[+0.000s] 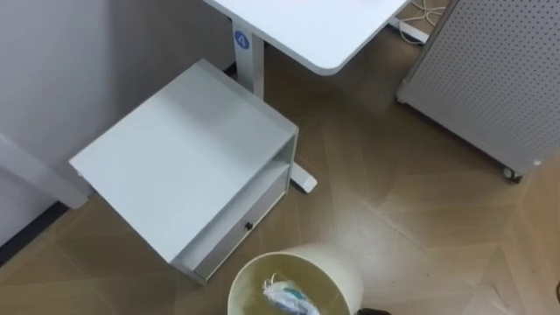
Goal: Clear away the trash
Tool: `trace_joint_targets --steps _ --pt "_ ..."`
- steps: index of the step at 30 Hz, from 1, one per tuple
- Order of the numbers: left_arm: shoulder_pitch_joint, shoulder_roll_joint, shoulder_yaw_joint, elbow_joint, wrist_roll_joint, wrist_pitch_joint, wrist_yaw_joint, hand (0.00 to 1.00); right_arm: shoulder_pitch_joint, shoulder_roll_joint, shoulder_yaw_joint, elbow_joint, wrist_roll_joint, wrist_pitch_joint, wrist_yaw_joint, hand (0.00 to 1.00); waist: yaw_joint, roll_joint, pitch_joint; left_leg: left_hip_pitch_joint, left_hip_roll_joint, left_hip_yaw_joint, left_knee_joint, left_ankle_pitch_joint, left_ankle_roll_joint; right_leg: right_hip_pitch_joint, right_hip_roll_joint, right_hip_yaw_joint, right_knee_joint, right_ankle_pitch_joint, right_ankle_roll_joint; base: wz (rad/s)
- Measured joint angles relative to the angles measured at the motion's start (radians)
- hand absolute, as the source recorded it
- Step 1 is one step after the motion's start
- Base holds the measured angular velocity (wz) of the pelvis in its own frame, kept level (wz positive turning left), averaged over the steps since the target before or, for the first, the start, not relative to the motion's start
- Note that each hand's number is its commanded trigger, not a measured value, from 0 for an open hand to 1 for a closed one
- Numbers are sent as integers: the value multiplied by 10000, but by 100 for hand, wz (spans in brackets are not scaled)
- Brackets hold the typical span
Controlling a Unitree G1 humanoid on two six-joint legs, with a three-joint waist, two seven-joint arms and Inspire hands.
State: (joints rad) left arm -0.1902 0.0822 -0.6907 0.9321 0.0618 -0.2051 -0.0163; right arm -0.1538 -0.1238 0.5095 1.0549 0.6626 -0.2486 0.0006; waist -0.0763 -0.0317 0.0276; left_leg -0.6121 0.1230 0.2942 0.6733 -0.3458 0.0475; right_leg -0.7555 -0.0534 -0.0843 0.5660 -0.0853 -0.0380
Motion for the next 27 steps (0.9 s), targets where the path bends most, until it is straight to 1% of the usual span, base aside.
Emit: trace_joint_targets --steps 3,5,7,8,9,11,12,13,14,15,16,17,19,22,25,26,27 --pt "129 187 106 -208 168 -35 0 0 105 -79 -44 -1 77 -5 186 100 23 17 4 218 -6 5 -196 54 -12 253 16 -44 -267 84 13 0" --pt "255 405 240 -474 203 -88 -59 0 168 -162 -219 13 119 10 385 100 30 49 21 463 -7 8 -348 78 -19 507 39 -78 -427 106 19 0" --pt "374 583 319 -668 212 -196 -62 0 198 -233 -330 141 85 10 560 100 5 79 35 852 -67 9 -612 109 -58 859 22 -122 -556 108 31 0" --pt "445 765 468 -943 336 -233 -79 0 248 -313 -524 148 52 5 679 100 11 114 47 1038 -108 12 -752 118 -65 1008 15 -105 -648 95 51 0" --pt "468 874 671 -1126 502 -352 -88 0 289 -407 -703 156 37 2 799 100 9 169 75 1220 -143 8 -878 129 -66 1172 3 -112 -668 80 75 0" --pt "542 947 1010 -1196 684 -457 -100 0 389 -504 -850 252 41 2 951 100 -3 224 89 1617 -181 15 -1111 145 -82 1526 0 -139 -788 42 106 0" --pt "616 981 1225 -1238 893 -459 -99 0 449 -510 -1027 384 22 2 1055 100 -12 211 93 1959 -266 10 -1365 179 -126 1785 -32 -174 -844 -16 121 0" --pt "673 992 1329 -1302 1018 -458 -116 0 497 -541 -1103 418 4 3 1095 100 -13 209 92 2134 -318 6 -1492 194 -133 1906 -74 -208 -844 -78 132 4" --pt "865 1069 1497 -1666 1299 -455 -137 0 595 -635 -1255 435 -49 3 1192 100 -27 225 88 2437 -373 8 -1686 204 -142 2150 -98 -308 -876 -173 145 7" --pt "1105 1195 1612 -2261 1509 -468 -167 0 693 -687 -1458 410 -156 -1 1239 100 -31 237 81 2670 -411 -16 -1870 215 -162 2353 -94 -379 -1022 -229 162 7" --pt "1202 1245 1663 -2513 1570 -481 -173 0 745 -701 -1555 399 -267 0 1243 100 -30 238 80 2804 -421 -33 -1986 237 -176 2483 -94 -415 -1068 -236 168 10" --pt "1357 1318 1783 -2906 1720 -501 -185 0 911 -728 -1779 304 -449 1 1268 100 -42 264 64 3041 -412 -101 -2156 255 -200 2772 -82 -554 -1206 -251 171 10" --pt "1492 1409 1821 -3378 1723 -547 -189 0 1096 -777 -1935 233 -452 -4 1347 100 -45 273 59 3452 -419 -146 -2337 275 -234 3178 -71 -673 -1360 -321 189 10" --pt "1603 1617 1915 -4103 1706 -591 -180 0 1258 -943 -2110 224 -590 -4 1564 100 -46 281 47 3986 -422 -142 -2461 281 -248 3649 -76 -719 -1350 -539 234 1" --pt "1741 1715 2427 -4606 1682 -605 -144 0 1377 -1028 -2307 46 -842 0 1601 100 -30 291 40 4458 -400 -182 -2464 281 -248 4105 -110 -1063 -1364 -651 162 -15" --pt "1979 1740 2727 -4930 1615 -613 -131 0 1616 -1118 -2368 -254 -960 3 1609 100 -33 298 36 4713 -382 -229 -2481 281 -248 4342 -86 -1127 -1374 -690 132 -19" --pt "2235 1766 2987 -5245 1326 -640 -121 0 1920 -1183 -2520 -620 -1090 2 1631 100 -19 339 8 4966 -330 -229 -2485 279 -251 4612 2 -1113 -1482 -703 116 -21"
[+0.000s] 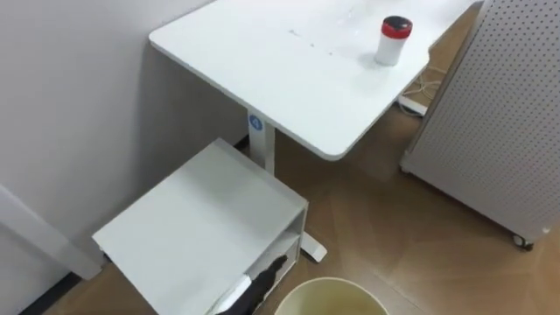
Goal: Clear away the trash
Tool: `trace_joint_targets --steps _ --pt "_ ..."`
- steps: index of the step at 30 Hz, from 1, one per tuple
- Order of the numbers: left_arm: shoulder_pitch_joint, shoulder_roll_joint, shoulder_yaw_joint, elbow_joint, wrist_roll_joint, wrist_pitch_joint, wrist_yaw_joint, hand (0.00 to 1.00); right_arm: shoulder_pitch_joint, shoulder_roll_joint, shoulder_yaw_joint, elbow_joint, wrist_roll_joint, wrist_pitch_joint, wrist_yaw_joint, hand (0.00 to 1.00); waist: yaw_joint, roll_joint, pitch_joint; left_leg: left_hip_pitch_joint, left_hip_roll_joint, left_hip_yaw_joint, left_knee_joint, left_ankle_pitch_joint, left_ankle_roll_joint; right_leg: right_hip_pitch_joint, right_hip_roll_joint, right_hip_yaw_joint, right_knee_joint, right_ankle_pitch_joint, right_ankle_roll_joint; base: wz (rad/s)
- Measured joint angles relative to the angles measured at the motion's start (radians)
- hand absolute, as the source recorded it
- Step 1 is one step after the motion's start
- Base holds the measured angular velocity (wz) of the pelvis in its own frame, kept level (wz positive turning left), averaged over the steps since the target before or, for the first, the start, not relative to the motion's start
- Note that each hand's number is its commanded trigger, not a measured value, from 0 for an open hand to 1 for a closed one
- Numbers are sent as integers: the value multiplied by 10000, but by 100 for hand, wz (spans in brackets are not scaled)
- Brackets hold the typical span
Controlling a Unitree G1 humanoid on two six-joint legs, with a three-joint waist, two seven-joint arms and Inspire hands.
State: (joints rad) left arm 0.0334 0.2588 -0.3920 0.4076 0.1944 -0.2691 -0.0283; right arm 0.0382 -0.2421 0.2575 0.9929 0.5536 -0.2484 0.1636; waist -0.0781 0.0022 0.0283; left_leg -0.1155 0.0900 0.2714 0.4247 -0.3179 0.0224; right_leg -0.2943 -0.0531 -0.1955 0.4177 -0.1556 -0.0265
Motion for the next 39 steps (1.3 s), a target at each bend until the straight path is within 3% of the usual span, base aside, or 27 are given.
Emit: trace_joint_targets --steps 2,4,7,9,11,14,17,22,24,25,26,27,28,29,31,32,34,35,36,39 --pt "402 51 375 -608 -551 -4 35 0 258 -14 -158 -350 -168 -1 10 100 21 20 -27 402 30 -42 -43 1 -2 397 149 128 -240 -4 -10 -39" --pt "578 -34 746 -1023 -967 -7 106 0 262 -20 -157 -363 -234 -2 11 100 156 65 -96 791 -40 -468 -192 1 -3 574 323 506 -257 -14 -38 -61" --pt "756 -206 1337 -1717 -1078 -80 285 0 340 -17 -149 -569 -614 14 11 100 310 86 -144 1376 -304 -1376 -325 5 -10 866 498 1150 -213 -49 -107 -66" --pt "846 -205 1629 -2092 -1238 -428 560 0 332 -17 -146 -928 -939 12 18 100 310 65 -168 1738 -496 -2259 -692 32 -57 916 689 1598 -192 -46 -130 -59" --pt "908 -211 1715 -2379 -1253 -514 712 0 393 -3 -147 -1031 -969 12 40 100 257 19 -193 1986 -540 -2605 -1005 36 -65 961 768 1700 -195 -21 -155 -29" --pt "974 -211 1725 -3124 -1252 -517 1050 0 841 7 -302 -1447 -1001 33 -12 100 267 -122 -269 2190 -522 -2471 -1432 55 -97 905 923 1942 -228 37 -102 -13" --pt "962 -221 1945 -3505 -1269 -542 1245 0 851 -8 -488 -1454 -1049 48 -99 100 318 -61 -284 2340 -514 -2195 -1731 62 -110 865 1061 2206 -408 295 -40 -30" --pt "731 -244 2316 -3516 -1303 -584 1589 0 898 27 -606 -1454 -1304 74 -155 100 245 14 -243 2282 -670 -1806 -1870 65 -101 666 1054 2533 -592 731 134 -32" --pt "735 -223 2513 -3521 -1307 -586 1838 0 925 88 -762 -1452 -1548 139 -118 100 326 54 -242 2224 -721 -1070 -1875 137 25 647 1161 3015 -1070 1272 259 -66" --pt "736 -223 2611 -3524 -1309 -587 1922 0 903 118 -793 -1453 -1588 185 -101 100 346 70 -249 2183 -719 -853 -1889 161 66 649 1190 3038 -1303 1489 266 -94" --pt "734 -224 2834 -3558 -1327 -589 2124 0 832 175 -837 -1453 -1598 267 -80 100 470 97 -256 2107 -575 -238 -1947 192 126 650 1214 2699 -1804 1970 155 -97" --pt "726 -251 2982 -3570 -1339 -591 2327 0 813 200 -886 -1446 -1593 330 -71 100 608 244 -160 2130 -415 500 -2083 157 205 621 1058 1701 -1277 1645 -124 -85" --pt "722 -287 2981 -3576 -1355 -593 2396 0 880 184 -928 -1444 -1593 336 -72 100 598 232 -174 2167 -391 876 -2133 170 206 621 912 1181 -593 1073 -119 -48" --pt "701 -400 2979 -3692 -1376 -594 2461 0 941 114 -976 -1442 -1582 354 -114 100 680 210 -184 2245 -434 1548 -2244 187 192 636 490 538 687 127 -56 -26" --pt "697 -543 2978 -3814 -1400 -599 2626 0 899 22 -967 -1372 -1588 360 -219 100 946 144 -224 2260 -613 2190 -2233 178 196 757 -77 284 1675 -748 208 -55" --pt "636 -556 3040 -3849 -1409 -600 2702 0 780 33 -897 -1270 -1592 360 -249 100 1021 85 -198 2197 -739 2184 -2061 173 195 850 -166 346 1259 -937 270 -57" --pt "572 -614 3134 -3850 -1412 -655 2775 0 770 42 -813 -1268 -1637 369 -268 100 1169 78 -194 1949 -895 1345 -1880 176 211 850 -80 533 766 -968 51 -41" --pt "587 -608 3202 -3846 -1418 -662 2881 0 751 102 -797 -1273 -1721 395 -210 100 1177 88 -201 1845 -942 394 -1748 178 218 906 31 573 533 -867 -90 -46" --pt "546 -600 3227 -3846 -1418 -663 2930 0 754 165 -797 -1276 -1804 430 -131 100 1131 65 -187 1807 -949 -277 -1655 178 217 1000 120 547 351 -756 -142 -37" --pt "545 -604 3212 -3847 -1413 -670 3025 0 783 194 -830 -1292 -1818 547 8 100 952 3 -172 1837 -837 -401 -1673 192 217 1163 289 512 12 -524 -205 -11"
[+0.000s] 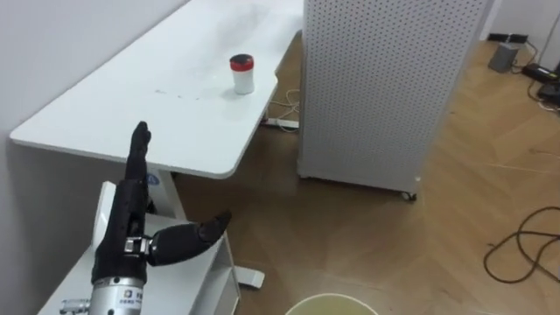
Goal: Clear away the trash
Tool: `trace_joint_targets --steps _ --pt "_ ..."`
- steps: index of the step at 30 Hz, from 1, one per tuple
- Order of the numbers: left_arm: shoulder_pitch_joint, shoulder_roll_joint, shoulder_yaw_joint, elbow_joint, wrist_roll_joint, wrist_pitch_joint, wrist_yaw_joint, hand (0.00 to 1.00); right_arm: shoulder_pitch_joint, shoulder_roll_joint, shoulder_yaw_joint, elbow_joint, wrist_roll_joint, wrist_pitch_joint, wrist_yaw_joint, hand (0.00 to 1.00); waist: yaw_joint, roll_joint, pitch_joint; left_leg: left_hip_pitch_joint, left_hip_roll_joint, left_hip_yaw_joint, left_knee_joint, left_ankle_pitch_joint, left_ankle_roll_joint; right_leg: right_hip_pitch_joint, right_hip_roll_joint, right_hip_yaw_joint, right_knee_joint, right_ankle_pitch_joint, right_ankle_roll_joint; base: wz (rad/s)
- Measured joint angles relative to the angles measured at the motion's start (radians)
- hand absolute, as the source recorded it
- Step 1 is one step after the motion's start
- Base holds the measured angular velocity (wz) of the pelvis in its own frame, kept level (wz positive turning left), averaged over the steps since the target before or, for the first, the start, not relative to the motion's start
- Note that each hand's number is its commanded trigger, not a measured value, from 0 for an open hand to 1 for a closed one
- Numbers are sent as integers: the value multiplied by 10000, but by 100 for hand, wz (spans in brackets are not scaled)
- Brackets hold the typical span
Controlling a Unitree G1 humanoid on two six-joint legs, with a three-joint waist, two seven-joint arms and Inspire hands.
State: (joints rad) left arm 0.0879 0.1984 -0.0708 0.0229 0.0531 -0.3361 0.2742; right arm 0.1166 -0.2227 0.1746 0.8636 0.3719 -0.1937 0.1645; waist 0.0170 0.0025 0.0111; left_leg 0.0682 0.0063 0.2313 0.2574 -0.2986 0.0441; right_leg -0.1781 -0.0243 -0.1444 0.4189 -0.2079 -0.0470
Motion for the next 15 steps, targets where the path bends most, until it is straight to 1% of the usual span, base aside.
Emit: trace_joint_targets --steps 3,5,7,10,11,12,13,14,15 --pt "6 29 -26 0 65 0 130 0 13 -3 1 0 -2 15 -8 100 -92 -89 -10 -37 38 -1 18 29 -3 -6 44 7 -62 69 -33 0" --pt "3 48 -18 -6 58 0 276 0 29 -16 4 -31 -8 22 0 100 -46 -123 -22 -31 84 43 99 27 -14 -10 96 -1 -61 83 -63 -7" --pt "-10 78 13 -9 62 0 277 0 30 -23 3 -66 -6 26 37 100 35 -125 -20 -66 148 71 329 -12 -82 -16 131 -1 -54 62 -111 -7" --pt "-8 76 15 -11 54 0 261 0 27 -21 3 -66 -8 25 145 100 108 -115 -2 -506 353 124 1711 -65 -173 187 141 -42 -66 -36 -227 0" --pt "-6 74 18 -11 36 0 262 0 34 -24 4 -65 -8 25 151 100 114 -64 22 -809 505 77 2667 -63 -178 353 169 -45 -65 -156 -340 0" --pt "-9 74 18 -10 -4 0 263 0 33 -29 4 -65 -26 25 146 100 112 29 52 -1161 661 30 3753 17 -298 539 265 40 -47 -230 -400 -4" --pt "-7 75 19 -9 -20 -2 266 0 39 -27 13 -65 -36 25 138 100 116 49 68 -1368 743 -37 4333 138 -459 625 290 61 -23 -266 -436 -7" --pt "9 74 20 -8 -28 -8 268 0 43 -32 11 -58 -56 26 135 100 182 -67 136 -1929 717 -397 5282 533 -570 813 289 206 56 -370 -480 -3" --pt "19 72 7 -6 -45 -17 267 0 43 -49 -1 -56 -43 26 130 100 171 -65 137 -2159 659 -560 5403 533 -582 866 298 305 79 -428 -474 6"
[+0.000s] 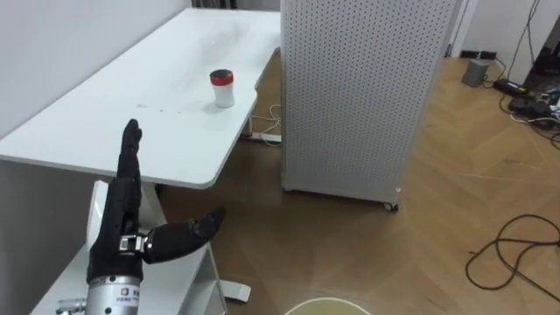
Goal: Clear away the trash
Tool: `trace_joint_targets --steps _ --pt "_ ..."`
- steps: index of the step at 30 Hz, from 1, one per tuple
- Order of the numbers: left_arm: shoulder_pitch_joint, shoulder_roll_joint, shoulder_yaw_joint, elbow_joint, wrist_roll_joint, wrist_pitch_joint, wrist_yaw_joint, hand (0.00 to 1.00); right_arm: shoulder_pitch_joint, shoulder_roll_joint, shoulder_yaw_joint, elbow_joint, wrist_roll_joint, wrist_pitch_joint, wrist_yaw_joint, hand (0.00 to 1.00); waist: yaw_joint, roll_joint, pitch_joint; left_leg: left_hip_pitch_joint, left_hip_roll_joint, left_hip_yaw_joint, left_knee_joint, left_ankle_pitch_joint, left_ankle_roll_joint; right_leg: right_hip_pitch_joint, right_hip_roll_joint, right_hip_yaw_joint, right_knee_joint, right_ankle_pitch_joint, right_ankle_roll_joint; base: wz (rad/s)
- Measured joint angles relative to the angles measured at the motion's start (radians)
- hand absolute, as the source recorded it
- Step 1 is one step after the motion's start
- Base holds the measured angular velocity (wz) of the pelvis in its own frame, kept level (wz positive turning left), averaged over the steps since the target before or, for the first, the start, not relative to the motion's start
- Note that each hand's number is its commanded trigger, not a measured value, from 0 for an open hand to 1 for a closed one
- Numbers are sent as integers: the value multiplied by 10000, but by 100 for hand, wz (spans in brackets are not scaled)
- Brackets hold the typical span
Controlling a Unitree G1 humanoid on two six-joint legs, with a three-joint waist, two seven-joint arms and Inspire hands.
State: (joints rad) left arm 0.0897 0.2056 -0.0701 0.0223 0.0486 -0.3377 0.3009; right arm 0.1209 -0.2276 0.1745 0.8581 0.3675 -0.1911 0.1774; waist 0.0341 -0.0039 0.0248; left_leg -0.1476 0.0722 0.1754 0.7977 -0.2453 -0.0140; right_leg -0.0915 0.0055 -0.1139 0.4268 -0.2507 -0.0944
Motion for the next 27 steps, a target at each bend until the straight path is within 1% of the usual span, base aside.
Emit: trace_joint_targets --steps 1,2,3,4,5,6,7,8,9,10,11,12,13,14,15,16,17,18,19,20,21,22,23,24,25,26,27 --pt "-13 -1 -73 -2 -15 -2 0 0 1 -63 -2 2 37 3 -46 100 -20 30 -16 -515 -27 -41 -104 -79 128 48 0 76 -3 -71 -8 8" --pt "-15 -23 -125 -2 -8 -21 -4 0 -6 -101 -28 1 17 39 -149 100 -5 39 -25 -1124 -174 -172 -455 -59 110 53 -4 197 4 -116 -8 -9" --pt "-7 -35 -120 4 -19 -56 4 0 -9 -111 -29 3 24 62 -282 100 83 45 -29 -1642 -358 -306 -1202 64 4 66 -10 378 6 -150 0 -28" --pt "-6 -33 -109 19 -23 -91 8 0 -7 -117 11 9 30 78 -343 100 230 50 -31 -1809 -444 -381 -1835 179 -116 81 -17 458 24 -185 6 -46" --pt "-6 -37 -109 36 -20 -165 15 0 11 -114 43 50 34 132 -413 100 378 82 -46 -1989 -546 -618 -3264 651 -121 143 -22 544 89 -307 22 -40" --pt "1 -40 -109 57 -20 -198 13 0 14 -118 94 76 34 180 -451 100 469 114 -59 -2034 -588 -775 -3949 896 -114 194 -20 547 138 -394 29 -46" --pt "46 -59 -110 85 -20 -230 10 0 17 -122 217 193 30 214 -452 100 551 145 -74 -2046 -663 -1135 -5122 1243 -140 251 -23 562 366 -691 103 -37" --pt "142 -64 -108 93 19 -279 -12 0 34 -116 334 203 26 319 -448 100 567 146 -85 -2036 -678 -1323 -5600 1879 -81 359 -66 583 731 -1119 200 -35" --pt "317 -58 -105 96 33 -317 -50 0 46 -102 410 201 25 394 -437 100 561 162 -191 -1999 -752 -1253 -5416 2521 -41 397 -204 569 1059 -1529 423 -20" --pt "393 -58 -105 97 31 -316 -89 0 48 -93 411 202 18 399 -434 100 561 77 -196 -1997 -838 -1202 -5336 2712 61 402 -321 500 1171 -1734 577 -10" --pt "488 -60 -107 97 20 -316 -191 0 50 -101 404 203 12 398 -416 100 559 -40 -208 -2072 -999 -1098 -5115 2789 141 444 -594 223 1243 -1926 781 0" --pt "513 -57 -106 97 -4 -316 -267 0 47 -135 381 202 16 396 -422 100 568 -87 -177 -2196 -1061 -968 -4722 2771 172 547 -826 -3 1227 -2015 933 0" --pt "527 -52 -105 96 -21 -316 -298 0 71 -145 380 203 17 396 -433 100 567 -85 -177 -2273 -1079 -923 -4446 2729 238 652 -938 -27 1195 -2073 984 5" --pt "551 -42 -105 90 -58 -317 -357 0 139 -146 384 214 12 396 -439 100 589 -97 -176 -2302 -1182 -908 -3951 2583 464 930 -1039 -18 1122 -2221 1075 3" --pt "550 -30 -97 78 -185 -331 -418 0 169 -143 406 213 14 397 -447 100 609 -137 -177 -2293 -1316 -808 -3467 2186 952 1207 -1221 -43 1083 -2414 1181 4" --pt "543 -4 -98 79 -185 -343 -421 0 166 -143 414 205 27 397 -447 100 597 -168 -168 -2287 -1414 -774 -3273 1967 1003 1337 -1350 -95 1084 -2509 1261 4" --pt "539 29 -113 78 -186 -390 -461 0 145 -156 416 197 30 396 -447 100 590 -298 -142 -2266 -1602 -623 -2952 1588 1107 1522 -1650 -168 1115 -2690 1409 0" --pt "537 31 -115 78 -186 -409 -485 0 145 -154 417 185 26 397 -447 100 602 -338 -187 -2254 -1714 -565 -2832 1409 1145 1588 -1798 -191 1151 -2767 1500 -6" --pt "510 29 -115 78 -177 -433 -491 0 138 -137 423 110 27 397 -447 100 725 -401 -205 -2229 -1880 -444 -2574 1052 1254 1564 -2044 -324 1671 -2845 1642 -4" --pt "503 38 -117 77 -179 -436 -491 0 155 -126 452 10 24 397 -449 100 690 -433 -186 -2200 -2014 -389 -2270 715 1374 1325 -2356 -552 2753 -2765 1718 19" --pt "497 45 -113 77 -178 -444 -469 0 222 -121 464 -134 24 396 -438 100 550 -474 -165 -2121 -2165 -383 -1967 427 1519 1058 -2682 -661 3877 -2468 1781 34" --pt "495 45 -115 78 -174 -443 -462 0 220 -118 463 -149 24 396 -435 100 494 -477 -156 -2055 -2217 -380 -1817 265 1574 886 -2810 -643 4439 -2214 1767 45" --pt "463 45 -119 78 -171 -443 -461 0 201 -119 453 -150 26 395 -436 100 443 -442 -166 -1908 -2241 -373 -1600 -36 1658 649 -2855 -557 5245 -1617 1741 28" --pt "431 52 -117 78 -179 -444 -454 0 194 -121 452 -150 26 392 -439 100 453 -412 -157 -1830 -2241 -388 -1547 -164 1696 541 -2849 -476 5582 -1266 1707 20" --pt "356 60 -123 78 -176 -444 -397 0 195 -118 454 -192 25 390 -492 100 474 -360 -146 -1598 -2243 -441 -1574 -355 1753 322 -2849 -344 6120 -485 1717 0" --pt "304 66 -108 78 -175 -445 -264 0 194 -121 453 -356 20 390 -578 100 550 -282 -103 -1342 -2233 -515 -1702 -487 1786 9 -2836 -245 6549 -153 1744 -5" --pt "253 70 -76 78 -171 -444 -174 0 177 -140 445 -525 21 377 -626 100 554 -191 -63 -1134 -2185 -572 -1883 -547 1798 -464 -2811 -257 6783 -451 1689 -5"
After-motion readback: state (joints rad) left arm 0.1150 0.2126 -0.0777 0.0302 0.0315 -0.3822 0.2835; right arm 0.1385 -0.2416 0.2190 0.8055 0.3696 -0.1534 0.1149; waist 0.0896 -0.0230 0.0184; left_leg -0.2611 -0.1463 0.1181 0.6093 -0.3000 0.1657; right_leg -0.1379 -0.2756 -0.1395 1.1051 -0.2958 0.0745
